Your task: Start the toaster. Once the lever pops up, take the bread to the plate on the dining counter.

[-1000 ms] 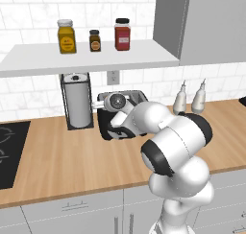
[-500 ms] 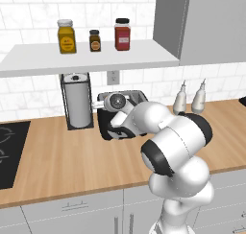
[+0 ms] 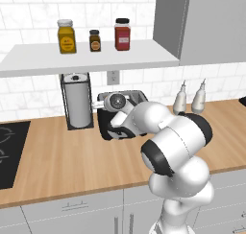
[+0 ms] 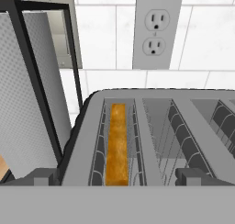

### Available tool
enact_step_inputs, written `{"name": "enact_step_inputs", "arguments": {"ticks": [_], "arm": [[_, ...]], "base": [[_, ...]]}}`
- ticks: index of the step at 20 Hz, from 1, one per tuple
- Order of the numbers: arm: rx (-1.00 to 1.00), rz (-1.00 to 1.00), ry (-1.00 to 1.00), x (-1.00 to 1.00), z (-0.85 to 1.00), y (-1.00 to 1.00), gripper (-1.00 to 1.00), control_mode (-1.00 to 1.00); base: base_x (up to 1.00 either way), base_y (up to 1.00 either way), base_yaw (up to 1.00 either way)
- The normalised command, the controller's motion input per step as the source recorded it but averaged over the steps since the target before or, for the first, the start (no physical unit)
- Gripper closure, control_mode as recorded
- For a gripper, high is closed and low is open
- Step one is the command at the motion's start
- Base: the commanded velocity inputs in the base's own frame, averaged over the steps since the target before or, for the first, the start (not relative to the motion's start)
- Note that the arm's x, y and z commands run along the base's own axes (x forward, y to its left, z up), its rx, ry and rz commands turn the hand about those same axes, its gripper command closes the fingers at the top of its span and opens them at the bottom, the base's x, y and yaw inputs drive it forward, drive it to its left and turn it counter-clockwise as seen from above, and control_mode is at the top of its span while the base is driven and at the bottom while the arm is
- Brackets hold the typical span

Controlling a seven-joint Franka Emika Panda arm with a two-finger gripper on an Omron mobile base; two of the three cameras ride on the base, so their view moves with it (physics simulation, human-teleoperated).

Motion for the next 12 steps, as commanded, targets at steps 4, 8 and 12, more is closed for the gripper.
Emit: {"name": "enact_step_inputs", "arguments": {"ticks": [4,8,12], "arm": [[0.00,0.00,0.00,0.00,0.00,0.00,-1.00,-1.00],[0.00,0.00,0.00,0.00,0.00,0.00,-1.00,-1.00],[0.00,0.00,0.00,0.00,0.00,0.00,-1.00,-1.00]], "base": [[0.00,0.00,0.00],[0.00,0.00,0.00],[0.00,0.00,0.00]]}}
